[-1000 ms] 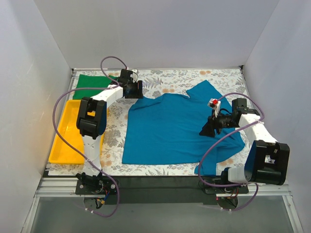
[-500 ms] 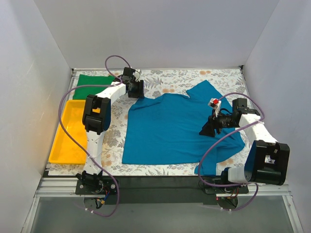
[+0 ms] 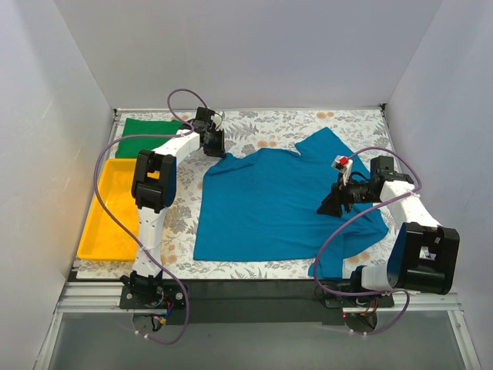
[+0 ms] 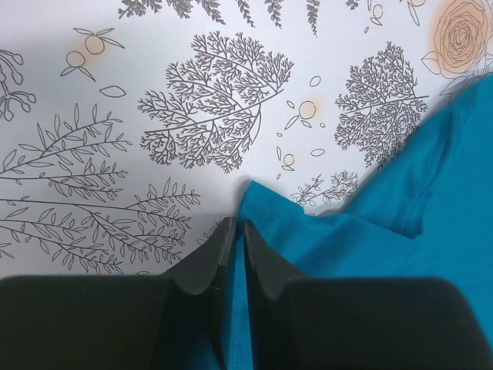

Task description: Fold and stack the t-shirts

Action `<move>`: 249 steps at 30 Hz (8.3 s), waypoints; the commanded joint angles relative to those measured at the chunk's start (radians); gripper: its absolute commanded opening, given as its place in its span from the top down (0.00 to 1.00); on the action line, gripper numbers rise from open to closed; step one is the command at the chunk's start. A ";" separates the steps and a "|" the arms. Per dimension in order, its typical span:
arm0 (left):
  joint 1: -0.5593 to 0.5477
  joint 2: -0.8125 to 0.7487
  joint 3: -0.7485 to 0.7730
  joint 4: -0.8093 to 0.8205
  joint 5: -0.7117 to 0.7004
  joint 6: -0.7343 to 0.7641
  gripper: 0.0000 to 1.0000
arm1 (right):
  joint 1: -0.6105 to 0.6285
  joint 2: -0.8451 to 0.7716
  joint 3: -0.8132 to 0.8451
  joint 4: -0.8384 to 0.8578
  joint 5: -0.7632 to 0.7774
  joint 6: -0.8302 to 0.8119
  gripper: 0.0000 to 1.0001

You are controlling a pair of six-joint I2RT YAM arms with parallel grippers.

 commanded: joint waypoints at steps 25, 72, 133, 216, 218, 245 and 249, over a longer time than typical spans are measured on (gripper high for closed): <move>0.009 -0.035 0.034 -0.014 0.046 0.008 0.52 | -0.018 0.002 0.005 0.008 -0.026 0.009 0.41; -0.057 0.040 -0.037 -0.047 -0.302 0.044 0.76 | -0.032 0.018 0.008 0.007 -0.028 0.016 0.41; -0.049 -0.192 -0.135 0.044 -0.256 -0.005 1.00 | -0.040 0.015 0.008 0.005 -0.023 0.022 0.41; -0.028 -0.534 -0.481 0.243 -0.254 -0.019 1.00 | 0.012 1.032 1.192 0.465 0.595 0.472 0.32; -0.028 -0.532 -0.478 0.239 -0.253 -0.024 1.00 | 0.012 1.042 1.211 0.464 0.591 0.481 0.32; -0.023 -0.531 -0.484 0.207 -0.241 -0.065 1.00 | -0.009 1.102 1.255 0.418 0.545 0.494 0.32; -0.022 -0.537 -0.489 0.208 -0.238 -0.067 1.00 | -0.011 1.092 1.254 0.399 0.567 0.455 0.32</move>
